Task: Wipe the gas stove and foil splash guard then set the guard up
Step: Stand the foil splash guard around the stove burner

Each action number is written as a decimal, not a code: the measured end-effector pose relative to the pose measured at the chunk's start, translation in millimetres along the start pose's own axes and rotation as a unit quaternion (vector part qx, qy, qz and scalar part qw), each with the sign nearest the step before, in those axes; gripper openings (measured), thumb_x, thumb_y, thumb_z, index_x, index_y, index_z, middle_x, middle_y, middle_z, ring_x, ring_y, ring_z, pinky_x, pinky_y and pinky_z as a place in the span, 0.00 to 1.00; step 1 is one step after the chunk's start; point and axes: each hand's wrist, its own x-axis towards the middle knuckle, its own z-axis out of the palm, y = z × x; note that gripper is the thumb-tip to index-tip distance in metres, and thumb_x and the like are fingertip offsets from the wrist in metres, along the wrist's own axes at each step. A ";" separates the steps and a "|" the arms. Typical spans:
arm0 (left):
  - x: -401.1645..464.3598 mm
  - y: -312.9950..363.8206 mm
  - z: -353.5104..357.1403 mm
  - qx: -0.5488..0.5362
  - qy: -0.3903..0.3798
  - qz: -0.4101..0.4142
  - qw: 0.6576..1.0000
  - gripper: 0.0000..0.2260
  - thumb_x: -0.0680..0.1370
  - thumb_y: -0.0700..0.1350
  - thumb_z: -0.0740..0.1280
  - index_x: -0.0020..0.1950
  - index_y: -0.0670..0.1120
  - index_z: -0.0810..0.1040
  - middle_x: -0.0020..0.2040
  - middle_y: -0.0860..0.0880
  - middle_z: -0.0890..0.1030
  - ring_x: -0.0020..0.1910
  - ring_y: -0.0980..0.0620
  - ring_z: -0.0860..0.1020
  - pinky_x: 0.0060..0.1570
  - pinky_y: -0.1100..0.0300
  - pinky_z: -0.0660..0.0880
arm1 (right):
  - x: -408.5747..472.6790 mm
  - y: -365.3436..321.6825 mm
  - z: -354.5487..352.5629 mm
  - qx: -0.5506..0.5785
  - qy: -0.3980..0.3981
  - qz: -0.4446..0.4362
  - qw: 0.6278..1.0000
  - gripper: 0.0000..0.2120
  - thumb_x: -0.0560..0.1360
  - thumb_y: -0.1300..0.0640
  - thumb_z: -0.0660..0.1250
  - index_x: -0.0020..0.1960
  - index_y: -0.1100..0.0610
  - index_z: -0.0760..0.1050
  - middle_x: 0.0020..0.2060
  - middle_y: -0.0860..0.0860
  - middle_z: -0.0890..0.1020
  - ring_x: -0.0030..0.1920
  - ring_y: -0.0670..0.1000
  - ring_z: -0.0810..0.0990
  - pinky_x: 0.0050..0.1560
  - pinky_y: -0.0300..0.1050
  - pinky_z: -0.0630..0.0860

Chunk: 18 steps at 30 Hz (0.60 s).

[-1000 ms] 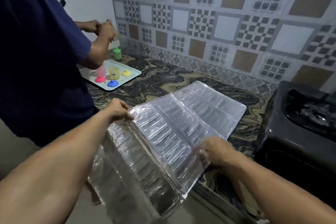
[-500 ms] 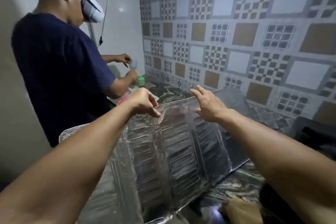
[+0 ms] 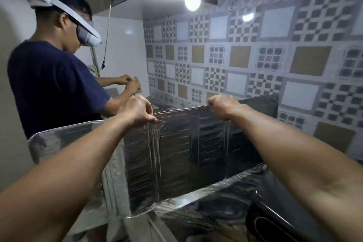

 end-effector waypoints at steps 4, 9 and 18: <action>-1.7 2.3 -5.7 0.053 -0.019 -0.009 0.998 0.06 0.69 0.51 0.76 0.42 0.49 0.85 0.43 0.51 0.84 0.42 0.52 0.78 0.40 0.63 0.69 | -8.0 29.1 -20.0 0.002 0.019 0.019 1.000 0.12 0.76 0.64 0.58 0.49 0.51 0.77 0.54 0.56 0.79 0.51 0.59 0.77 0.47 0.45 0.66; -0.9 19.2 4.7 0.038 -0.037 0.004 0.999 0.03 0.72 0.45 0.73 0.38 0.49 0.83 0.40 0.49 0.83 0.42 0.50 0.78 0.41 0.62 0.70 | -19.0 63.3 -43.8 0.010 0.059 0.030 0.998 0.14 0.76 0.68 0.58 0.44 0.51 0.75 0.47 0.53 0.80 0.47 0.55 0.76 0.46 0.45 0.64; 7.3 61.6 27.4 0.012 0.009 -0.032 0.999 0.04 0.73 0.43 0.72 0.46 0.49 0.85 0.49 0.48 0.84 0.48 0.48 0.80 0.48 0.58 0.76 | -41.4 133.3 -64.0 -0.007 0.100 0.057 0.993 0.14 0.74 0.69 0.57 0.44 0.52 0.75 0.44 0.52 0.79 0.44 0.54 0.76 0.42 0.46 0.70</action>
